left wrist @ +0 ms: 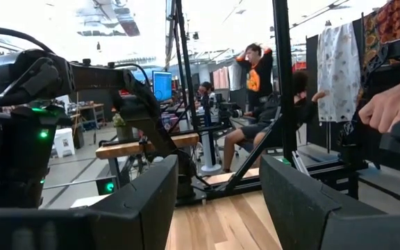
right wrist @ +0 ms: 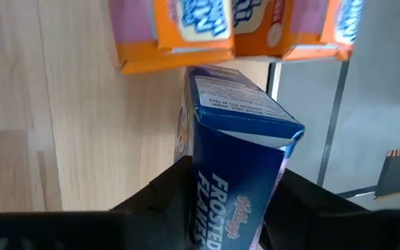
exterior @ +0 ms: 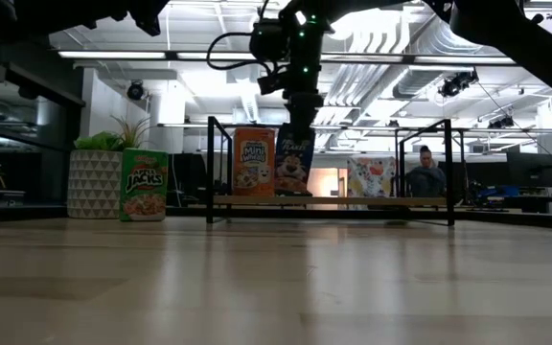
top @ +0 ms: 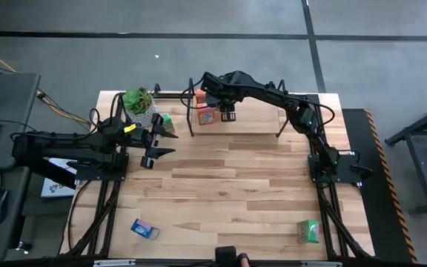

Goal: Stack cereal on shelf
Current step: Put the right blue cereal box on the shelf

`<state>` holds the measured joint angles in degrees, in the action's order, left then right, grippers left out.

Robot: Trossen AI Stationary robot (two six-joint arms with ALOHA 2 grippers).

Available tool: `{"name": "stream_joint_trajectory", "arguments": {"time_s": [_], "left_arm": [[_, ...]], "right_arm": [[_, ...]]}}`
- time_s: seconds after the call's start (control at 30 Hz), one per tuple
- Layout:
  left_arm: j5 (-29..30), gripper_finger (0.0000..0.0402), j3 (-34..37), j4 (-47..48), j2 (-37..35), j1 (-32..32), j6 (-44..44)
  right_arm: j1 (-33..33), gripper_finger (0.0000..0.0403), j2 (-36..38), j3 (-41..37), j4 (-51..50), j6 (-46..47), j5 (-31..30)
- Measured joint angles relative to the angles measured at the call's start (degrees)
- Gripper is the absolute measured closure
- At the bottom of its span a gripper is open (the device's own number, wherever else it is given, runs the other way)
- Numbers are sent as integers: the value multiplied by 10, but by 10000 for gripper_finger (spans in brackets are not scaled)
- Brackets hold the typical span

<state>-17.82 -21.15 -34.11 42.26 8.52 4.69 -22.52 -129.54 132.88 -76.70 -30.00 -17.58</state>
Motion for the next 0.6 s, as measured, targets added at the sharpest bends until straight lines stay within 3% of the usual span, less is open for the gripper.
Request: {"name": "stream_joint_trajectory", "arguments": {"time_s": [0.3, 0.6], "left_arm": [[0, 209, 0, 0, 0, 0, 0], [0, 209, 0, 0, 0, 0, 0]], "right_arm": [[0, 200, 0, 0, 15, 1, 0], [0, 194, 0, 0, 11, -15, -48]]}}
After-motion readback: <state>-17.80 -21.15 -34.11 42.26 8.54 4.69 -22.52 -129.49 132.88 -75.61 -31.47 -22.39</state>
